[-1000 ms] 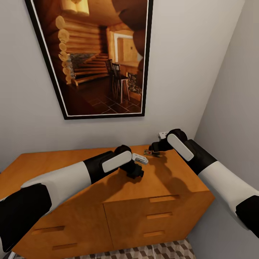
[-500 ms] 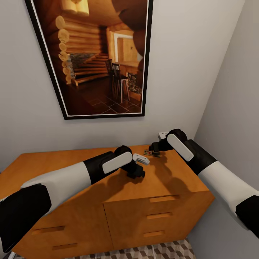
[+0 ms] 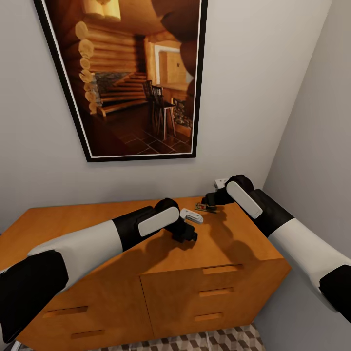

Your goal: Take the four mousetraps from the cabinet in the bathroom and place them on the bathroom floor. Make sure all four end up on the same floor surface, and ensure that at least two of them are either under or directly next to the same bathroom sink.

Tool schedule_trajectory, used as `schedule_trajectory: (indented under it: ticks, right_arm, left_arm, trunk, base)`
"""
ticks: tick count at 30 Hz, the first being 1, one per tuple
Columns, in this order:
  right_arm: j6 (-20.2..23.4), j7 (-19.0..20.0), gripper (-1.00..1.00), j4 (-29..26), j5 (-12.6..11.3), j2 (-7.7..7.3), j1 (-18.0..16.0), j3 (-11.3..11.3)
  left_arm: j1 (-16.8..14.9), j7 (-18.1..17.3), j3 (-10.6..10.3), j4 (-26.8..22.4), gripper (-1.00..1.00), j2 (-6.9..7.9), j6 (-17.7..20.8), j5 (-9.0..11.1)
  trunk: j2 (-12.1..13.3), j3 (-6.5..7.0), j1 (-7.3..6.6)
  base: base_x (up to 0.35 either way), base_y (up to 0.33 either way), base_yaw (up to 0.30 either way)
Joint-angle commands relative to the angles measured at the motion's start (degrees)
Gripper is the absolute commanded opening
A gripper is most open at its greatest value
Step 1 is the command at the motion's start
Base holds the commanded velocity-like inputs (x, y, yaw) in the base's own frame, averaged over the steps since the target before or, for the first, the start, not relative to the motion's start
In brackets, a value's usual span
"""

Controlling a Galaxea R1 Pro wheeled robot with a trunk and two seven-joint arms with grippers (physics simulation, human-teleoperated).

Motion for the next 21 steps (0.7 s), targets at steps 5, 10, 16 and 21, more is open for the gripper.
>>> schedule_trajectory:
  ticks: [5,10,16,21]
  right_arm:
    - [0.01,-0.58,1.0,-0.05,-0.59,-0.1,-0.08,0.2]
    - [0.01,-0.57,1.0,-0.02,-0.59,-0.11,-0.08,0.2]
    - [0.01,-0.58,1.0,-0.01,-0.59,-0.13,-0.08,0.2]
    - [0.01,-0.58,1.0,-0.01,-0.59,-0.09,-0.09,0.45]
  left_arm:
    - [1.37,0.5,-0.17,2.79,1.0,0.21,-1.38,1.36]
    - [1.37,0.47,-0.19,2.97,1.0,0.28,-1.76,1.36]
    - [1.37,0.04,-0.31,3.15,1.0,0.29,-1.95,1.36]
    - [1.37,-0.55,-0.41,3.19,-1.0,0.34,-2.0,1.36]
  trunk:
    - [-0.02,-0.08,0.02]
    - [-0.02,-0.08,0.02]
    - [-0.02,-0.08,0.02]
    - [-0.02,-0.08,0.02]
  base:
    - [0.0,0.0,0.0]
    - [0.0,0.0,0.0]
    - [0.0,0.0,0.0]
    - [0.0,0.0,0.0]
